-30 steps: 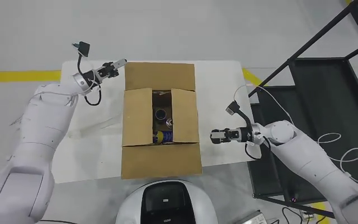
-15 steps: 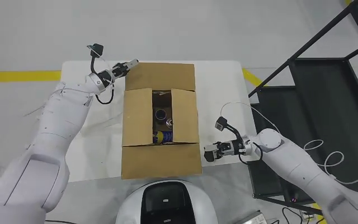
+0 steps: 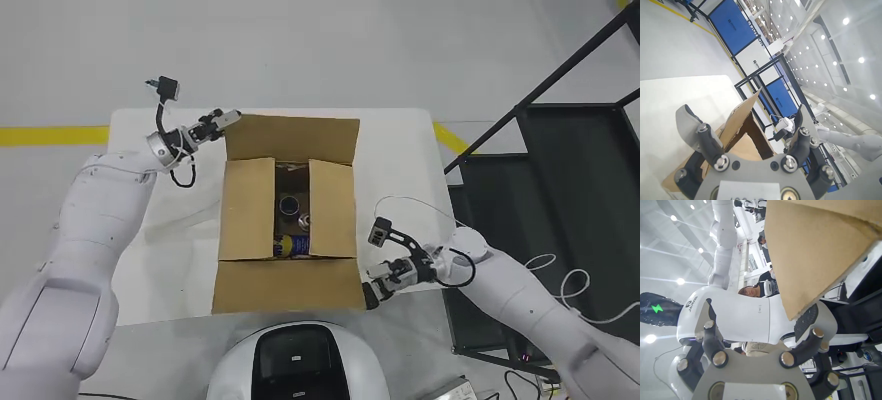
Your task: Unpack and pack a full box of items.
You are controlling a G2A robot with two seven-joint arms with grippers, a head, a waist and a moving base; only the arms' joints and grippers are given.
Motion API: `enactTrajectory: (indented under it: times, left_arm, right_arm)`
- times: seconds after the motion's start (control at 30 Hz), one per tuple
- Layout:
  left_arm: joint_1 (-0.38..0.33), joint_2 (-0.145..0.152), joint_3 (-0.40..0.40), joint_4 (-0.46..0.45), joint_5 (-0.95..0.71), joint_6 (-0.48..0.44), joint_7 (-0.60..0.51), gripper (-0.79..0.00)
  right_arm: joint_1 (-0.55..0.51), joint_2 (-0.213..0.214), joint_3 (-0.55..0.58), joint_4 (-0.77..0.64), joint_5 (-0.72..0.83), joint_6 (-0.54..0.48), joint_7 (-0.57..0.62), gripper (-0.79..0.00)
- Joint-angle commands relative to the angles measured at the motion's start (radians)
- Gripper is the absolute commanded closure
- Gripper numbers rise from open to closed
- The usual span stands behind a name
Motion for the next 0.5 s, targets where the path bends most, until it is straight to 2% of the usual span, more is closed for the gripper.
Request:
enactTrajectory:
  times: [0.0,0.27,0.47]
  left_arm:
    - [0.026,0.02,0.002,-0.063,0.014,-0.003,0.006,-0.785]
    - [0.126,0.111,0.005,-0.288,0.053,0.011,-0.008,-0.785]
    - [0.193,0.183,0.007,-0.444,0.07,0.041,-0.039,-0.785]
  right_arm:
    - [0.005,-0.006,0.008,0.011,0.03,0.007,0.012,-0.785]
    - [0.014,-0.025,0.054,0.019,0.082,-0.009,-0.003,-0.785]
    - [0.017,-0.03,0.104,0.008,0.043,-0.067,-0.087,-0.785]
